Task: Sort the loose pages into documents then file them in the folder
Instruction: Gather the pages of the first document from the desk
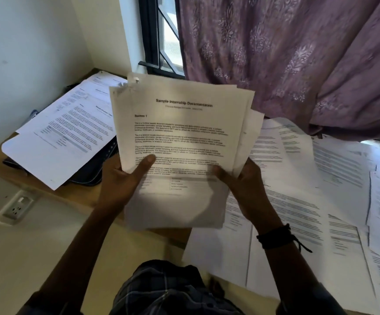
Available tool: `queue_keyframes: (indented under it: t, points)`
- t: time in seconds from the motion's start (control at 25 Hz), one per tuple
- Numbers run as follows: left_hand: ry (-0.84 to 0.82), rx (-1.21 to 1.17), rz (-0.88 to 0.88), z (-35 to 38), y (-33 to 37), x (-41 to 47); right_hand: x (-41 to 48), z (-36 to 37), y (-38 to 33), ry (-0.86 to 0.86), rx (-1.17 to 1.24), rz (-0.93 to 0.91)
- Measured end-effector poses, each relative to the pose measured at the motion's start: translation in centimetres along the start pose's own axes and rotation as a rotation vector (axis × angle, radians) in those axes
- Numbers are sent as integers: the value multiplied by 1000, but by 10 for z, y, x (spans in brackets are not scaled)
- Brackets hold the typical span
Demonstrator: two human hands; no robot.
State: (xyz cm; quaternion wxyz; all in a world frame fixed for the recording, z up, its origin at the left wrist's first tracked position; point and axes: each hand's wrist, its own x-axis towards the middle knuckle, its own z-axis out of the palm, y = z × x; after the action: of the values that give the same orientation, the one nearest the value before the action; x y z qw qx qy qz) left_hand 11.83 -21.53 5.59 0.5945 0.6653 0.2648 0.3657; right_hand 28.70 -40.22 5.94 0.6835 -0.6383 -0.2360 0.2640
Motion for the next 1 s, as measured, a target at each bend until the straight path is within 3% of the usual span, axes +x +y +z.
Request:
queue_keyframes:
  t: [0.24, 0.4, 0.52, 0.64, 0.84, 1.0]
  points:
    - [-22, 37, 85, 26, 1, 13, 6, -9, 15, 83, -234, -55]
    - [79, 45, 175, 33, -5, 11, 8, -5, 6, 101, -382, -165]
    - [67, 37, 191, 33, -16, 12, 10, -2, 11, 113, -410, -229]
    - [-23, 64, 55, 22, -37, 13, 10, -2, 28, 42, -429, -120]
    - [-98, 202, -1, 15, -41, 17, 8, -5, 38, 29, -487, 2]
    - [-5, 198, -33, -15, -34, 15, -34, -28, 81, -77, -1066, 201]
